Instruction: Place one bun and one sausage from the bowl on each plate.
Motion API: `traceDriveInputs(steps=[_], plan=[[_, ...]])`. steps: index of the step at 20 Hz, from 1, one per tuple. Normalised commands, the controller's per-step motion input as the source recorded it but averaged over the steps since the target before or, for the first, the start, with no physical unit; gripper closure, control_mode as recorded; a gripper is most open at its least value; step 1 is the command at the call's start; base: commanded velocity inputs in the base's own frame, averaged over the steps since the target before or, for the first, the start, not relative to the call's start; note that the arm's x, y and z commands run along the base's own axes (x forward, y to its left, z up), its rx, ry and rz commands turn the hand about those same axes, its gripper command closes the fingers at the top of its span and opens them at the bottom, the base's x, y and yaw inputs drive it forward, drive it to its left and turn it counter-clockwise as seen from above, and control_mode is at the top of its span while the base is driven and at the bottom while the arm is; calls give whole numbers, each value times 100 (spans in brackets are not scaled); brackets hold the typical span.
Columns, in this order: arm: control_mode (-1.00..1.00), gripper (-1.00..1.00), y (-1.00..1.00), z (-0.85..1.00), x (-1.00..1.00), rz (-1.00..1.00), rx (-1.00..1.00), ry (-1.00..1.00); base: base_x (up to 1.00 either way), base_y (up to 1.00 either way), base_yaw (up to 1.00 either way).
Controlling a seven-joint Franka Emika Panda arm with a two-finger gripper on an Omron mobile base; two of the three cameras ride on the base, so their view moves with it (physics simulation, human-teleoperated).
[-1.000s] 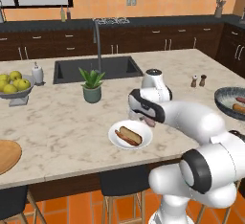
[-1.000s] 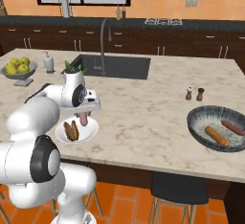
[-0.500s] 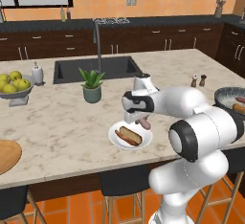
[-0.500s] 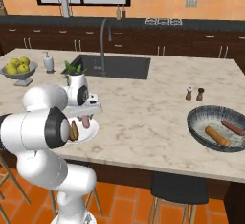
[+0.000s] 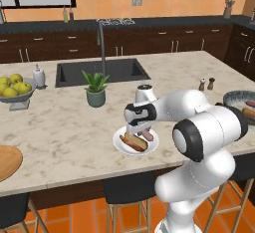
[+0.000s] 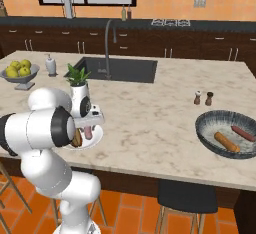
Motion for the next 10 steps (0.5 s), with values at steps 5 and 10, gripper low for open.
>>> traceDriveInputs(steps=[5,10], plan=[[-100,-100,0,4,0,0,0,0,0,0,0],[-100,-100,0,35,-17,0,0,-6,0,0,0]])
